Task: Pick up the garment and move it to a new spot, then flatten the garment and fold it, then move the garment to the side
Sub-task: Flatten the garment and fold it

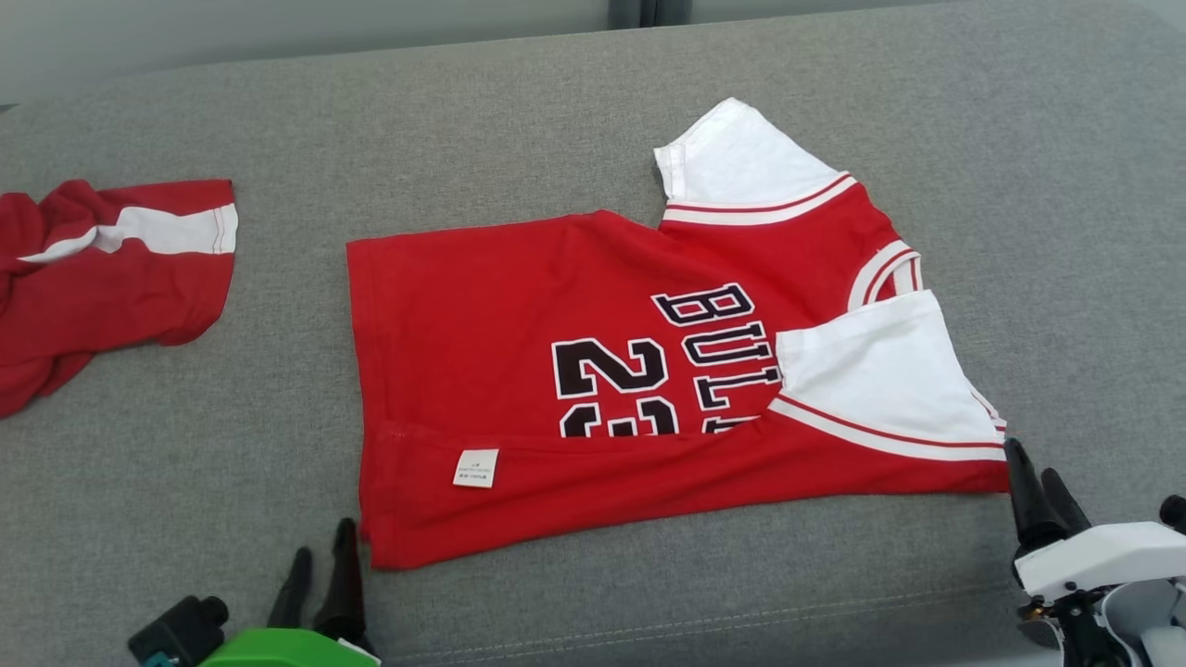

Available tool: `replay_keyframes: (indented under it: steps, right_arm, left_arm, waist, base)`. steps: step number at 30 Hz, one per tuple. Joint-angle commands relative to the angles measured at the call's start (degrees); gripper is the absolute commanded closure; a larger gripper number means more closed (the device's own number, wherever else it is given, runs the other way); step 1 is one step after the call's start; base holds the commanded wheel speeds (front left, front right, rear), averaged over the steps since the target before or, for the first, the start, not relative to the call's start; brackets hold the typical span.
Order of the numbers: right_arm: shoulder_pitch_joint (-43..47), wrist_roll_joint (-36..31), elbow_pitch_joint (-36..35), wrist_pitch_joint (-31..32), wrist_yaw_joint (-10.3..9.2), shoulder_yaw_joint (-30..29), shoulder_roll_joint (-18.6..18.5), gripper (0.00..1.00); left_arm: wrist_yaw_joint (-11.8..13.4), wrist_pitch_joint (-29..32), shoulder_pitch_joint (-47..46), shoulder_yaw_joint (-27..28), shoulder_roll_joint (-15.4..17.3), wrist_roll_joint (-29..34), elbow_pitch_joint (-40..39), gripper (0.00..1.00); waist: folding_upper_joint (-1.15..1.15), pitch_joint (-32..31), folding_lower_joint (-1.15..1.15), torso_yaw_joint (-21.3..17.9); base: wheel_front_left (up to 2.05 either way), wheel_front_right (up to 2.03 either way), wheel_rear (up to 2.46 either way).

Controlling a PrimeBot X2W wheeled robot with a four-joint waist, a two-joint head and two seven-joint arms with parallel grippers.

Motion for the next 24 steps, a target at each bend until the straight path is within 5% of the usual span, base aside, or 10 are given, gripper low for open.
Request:
replay_keyframes:
  steps: [1,13,24]
  right_arm:
    - [1.54,0.31,-1.49,-0.51,-0.02,-0.88,-0.95,0.0]
    - [1.56,-2.79,-13.93,3.37,-0.01,-2.06,-4.47,0.0]
    - [-3.63,-4.69,-20.43,8.38,-0.01,1.94,-5.19,0.0]
  left_arm:
    - [1.13,-0.33,1.33,1.16,2.22,1.49,-1.67,0.0]
    - [5.3,8.2,-11.38,-2.24,12.26,11.27,-9.22,0.0]
    - [5.26,16.1,-32.41,-6.41,11.24,15.81,6.96,0.0]
  waist:
    - [0.0,-0.31,0.0,-0.74]
    - [0.0,-0.04,0.0,-3.61]
    - [0.0,5.74,0.0,-6.08]
  base:
    - [0.0,0.0,0.0]
    - [0.0,0.0,0.0]
    - [0.0,0.0,0.0]
